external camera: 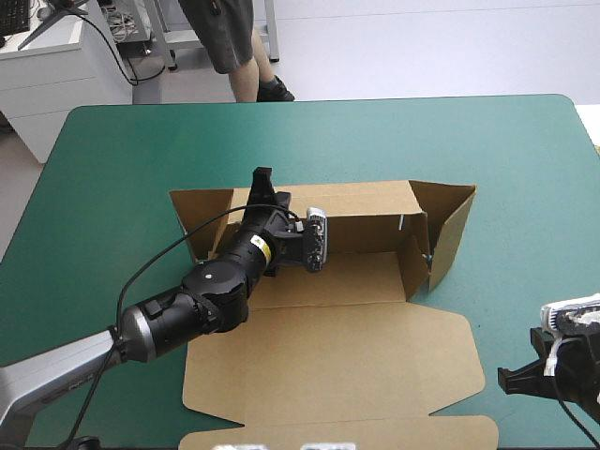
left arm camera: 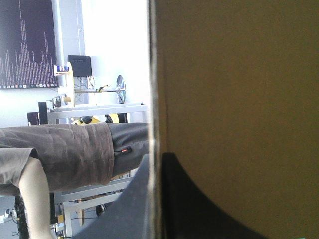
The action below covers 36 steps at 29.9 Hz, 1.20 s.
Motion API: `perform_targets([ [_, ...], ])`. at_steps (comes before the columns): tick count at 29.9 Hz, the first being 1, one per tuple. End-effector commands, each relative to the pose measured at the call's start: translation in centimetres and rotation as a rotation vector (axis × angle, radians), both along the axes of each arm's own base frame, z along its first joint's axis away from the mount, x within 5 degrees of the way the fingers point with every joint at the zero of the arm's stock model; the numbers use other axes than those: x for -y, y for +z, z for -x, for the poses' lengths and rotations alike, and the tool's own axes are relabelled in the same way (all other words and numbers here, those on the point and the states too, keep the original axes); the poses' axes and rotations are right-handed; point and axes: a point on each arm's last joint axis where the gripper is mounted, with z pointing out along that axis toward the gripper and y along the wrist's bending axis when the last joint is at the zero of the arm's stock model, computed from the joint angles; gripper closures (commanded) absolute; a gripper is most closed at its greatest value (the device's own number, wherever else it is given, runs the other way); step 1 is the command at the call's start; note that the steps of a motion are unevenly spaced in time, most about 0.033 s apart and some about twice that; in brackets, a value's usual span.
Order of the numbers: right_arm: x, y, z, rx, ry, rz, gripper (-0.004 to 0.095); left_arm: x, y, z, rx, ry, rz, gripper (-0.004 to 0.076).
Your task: Fold the box
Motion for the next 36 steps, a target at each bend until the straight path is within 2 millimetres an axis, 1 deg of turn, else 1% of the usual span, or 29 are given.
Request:
perform_targets([
  [1, 0.1, 1.3, -0.3, 0.088, -0.014, -0.005, 0.0921, -0.1, 2.2, 0.9, 0.063, -0.006, 0.051, 0.0732],
  [3, 0.1, 1.3, -0.3, 0.088, -0.014, -0.005, 0.0921, -0.3, 1.8, 0.9, 0.053, 0.013, 0.045, 0.0732],
  [6, 0.1, 1.3, -0.3, 0.088, -0.013, -0.005, 0.0921, -0.7, 0.8, 1.0, 0.023, 0.051, 0.045, 0.0732],
  [12, 0.1, 1.3, -0.3, 0.086, -0.013, -0.005, 0.0921, -0.8, -0.8, 1.3, -0.019, 0.041, 0.046, 0.0732],
  [18, 0.1, 1.4, -0.3, 0.092, -0.013, -0.006, 0.0909, -0.9, -0.9, 1.3, -0.009, 0.038, 0.040, 0.0732],
  [20, 0.0, 1.5, -0.3, 0.100, -0.011, -0.011, 0.0850, -0.8, -0.9, 1.3, -0.008, 0.033, 0.040, 0.0732],
  [22, 0.0, 1.7, -0.3, 0.104, -0.009, -0.016, 0.0744, -0.8, -0.8, 1.3, 0.004, 0.027, 0.034, 0.0732],
  [23, 0.0, 2.0, -0.4, 0.103, -0.008, -0.016, 0.0665, -0.8, -0.7, 1.3, 0.012, 0.024, 0.030, 0.0732],
  [25, -0.1, 2.6, -0.6, 0.104, -0.012, -0.022, 0.0476, -0.8, -0.6, 1.2, 0.019, 0.024, 0.040, 0.0732],
  [27, -0.1, 3.4, -0.9, 0.111, -0.017, -0.029, 0.0316, -0.8, -0.6, 1.2, 0.019, 0.030, 0.050, 0.0732],
  [29, -0.1, 4.3, -1.4, 0.115, -0.021, -0.035, 0.0201, -0.8, -0.6, 1.2, 0.019, 0.030, 0.050, 0.0732],
  [31, -0.1, 5.2, -2.0, 0.119, -0.021, -0.035, 0.0155, -0.8, -0.6, 1.2, 0.019, 0.030, 0.050, 0.0732],
  [36, -0.2, 7.8, -4.5, 0.128, -0.018, -0.017, 0.0156, -0.8, -0.6, 1.2, 0.019, 0.030, 0.050, 0.0732],
])
